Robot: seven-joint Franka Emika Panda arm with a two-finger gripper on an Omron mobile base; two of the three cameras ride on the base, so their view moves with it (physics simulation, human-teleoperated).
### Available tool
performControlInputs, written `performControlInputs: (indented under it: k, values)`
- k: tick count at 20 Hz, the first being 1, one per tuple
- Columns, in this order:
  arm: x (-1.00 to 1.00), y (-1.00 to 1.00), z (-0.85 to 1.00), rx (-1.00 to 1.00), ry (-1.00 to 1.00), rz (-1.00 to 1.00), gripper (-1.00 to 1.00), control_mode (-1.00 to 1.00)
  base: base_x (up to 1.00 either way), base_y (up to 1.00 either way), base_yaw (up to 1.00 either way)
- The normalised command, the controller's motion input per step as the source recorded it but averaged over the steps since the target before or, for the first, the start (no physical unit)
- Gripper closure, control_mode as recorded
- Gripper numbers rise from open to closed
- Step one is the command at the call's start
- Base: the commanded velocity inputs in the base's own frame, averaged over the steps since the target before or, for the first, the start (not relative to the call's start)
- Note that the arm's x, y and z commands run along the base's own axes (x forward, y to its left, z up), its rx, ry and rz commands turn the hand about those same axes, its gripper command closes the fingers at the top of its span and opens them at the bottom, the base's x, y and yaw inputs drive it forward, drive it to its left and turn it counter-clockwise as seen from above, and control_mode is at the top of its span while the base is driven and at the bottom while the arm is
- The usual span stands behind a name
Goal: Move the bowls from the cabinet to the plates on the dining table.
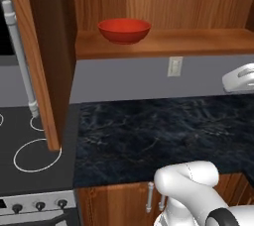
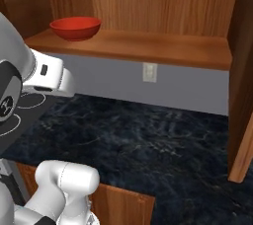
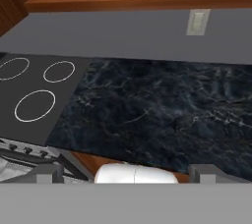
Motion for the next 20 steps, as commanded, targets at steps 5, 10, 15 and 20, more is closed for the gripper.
performControlInputs:
  k: [5, 10, 15, 20]
  values:
    - [0.0, 0.0, 0.0, 0.0, 0.0, 0.0, -1.0, 1.0, 0.17, 0.0, 0.23]
    - [0.0, 0.0, 0.0, 0.0, 0.0, 0.0, -1.0, 1.0, 0.3, 0.0, 0.18]
    - [0.0, 0.0, 0.0, 0.0, 0.0, 0.0, -1.0, 1.0, 0.61, 0.0, 0.06]
    - [0.0, 0.0, 0.0, 0.0, 0.0, 0.0, -1.0, 1.0, 0.62, 0.0, 0.03]
